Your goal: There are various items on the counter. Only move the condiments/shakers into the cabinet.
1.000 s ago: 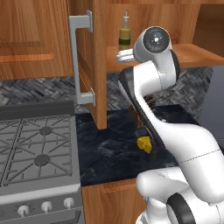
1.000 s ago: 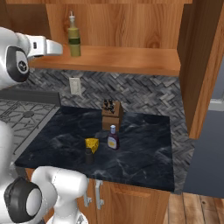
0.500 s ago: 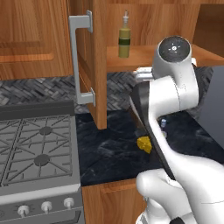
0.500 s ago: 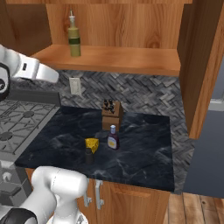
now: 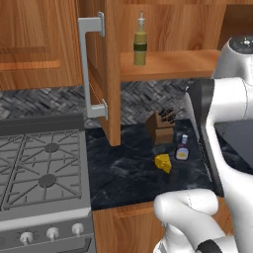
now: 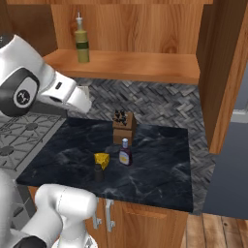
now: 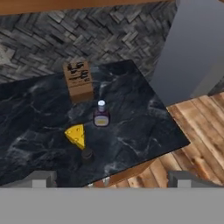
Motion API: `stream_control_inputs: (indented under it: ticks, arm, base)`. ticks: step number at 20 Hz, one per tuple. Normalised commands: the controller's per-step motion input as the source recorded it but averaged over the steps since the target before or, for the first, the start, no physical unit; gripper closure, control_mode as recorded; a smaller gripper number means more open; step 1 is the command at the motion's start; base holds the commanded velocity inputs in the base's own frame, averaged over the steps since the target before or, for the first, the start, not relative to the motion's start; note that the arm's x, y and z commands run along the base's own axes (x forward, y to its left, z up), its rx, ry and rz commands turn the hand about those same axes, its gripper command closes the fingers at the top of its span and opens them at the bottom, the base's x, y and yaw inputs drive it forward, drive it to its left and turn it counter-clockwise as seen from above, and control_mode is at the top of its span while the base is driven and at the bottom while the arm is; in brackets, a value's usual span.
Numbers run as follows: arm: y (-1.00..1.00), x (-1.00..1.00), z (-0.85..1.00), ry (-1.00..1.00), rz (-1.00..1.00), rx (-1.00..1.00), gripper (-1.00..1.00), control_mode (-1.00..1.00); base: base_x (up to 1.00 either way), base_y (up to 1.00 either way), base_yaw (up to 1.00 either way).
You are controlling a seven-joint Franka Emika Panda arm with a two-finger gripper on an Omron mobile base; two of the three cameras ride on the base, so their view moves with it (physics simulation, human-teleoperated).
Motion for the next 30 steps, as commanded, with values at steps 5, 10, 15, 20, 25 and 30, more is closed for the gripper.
stream_control_inputs:
  ticks: [5,10,15,20,25,30]
  arm:
    - [-0.80,0.09,-0.29,0.01,0.23,0.10,-1.00,-1.00]
    - [-0.61,0.04,-0.30,-0.01,0.30,0.05,-1.00,-1.00]
    - [-0.12,-0.34,-0.83,0.00,0.43,0.00,-1.00,-1.00]
    - [0.26,-0.21,-0.93,0.02,0.26,-0.07,-1.00,-1.00]
    - [0.92,-0.01,-0.83,0.18,0.02,-0.05,-1.00,-1.00]
    - [0.84,0.01,-0.73,0.13,0.00,0.00,-1.00,-1.00]
  base:
    - [0.00,0.00,0.00]
    - [0.00,0.00,0.00]
    - [0.00,0.00,0.00]
    - [0.00,0.00,0.00]
    - [0.00,0.00,0.00]
    - [0.00,0.00,0.00]
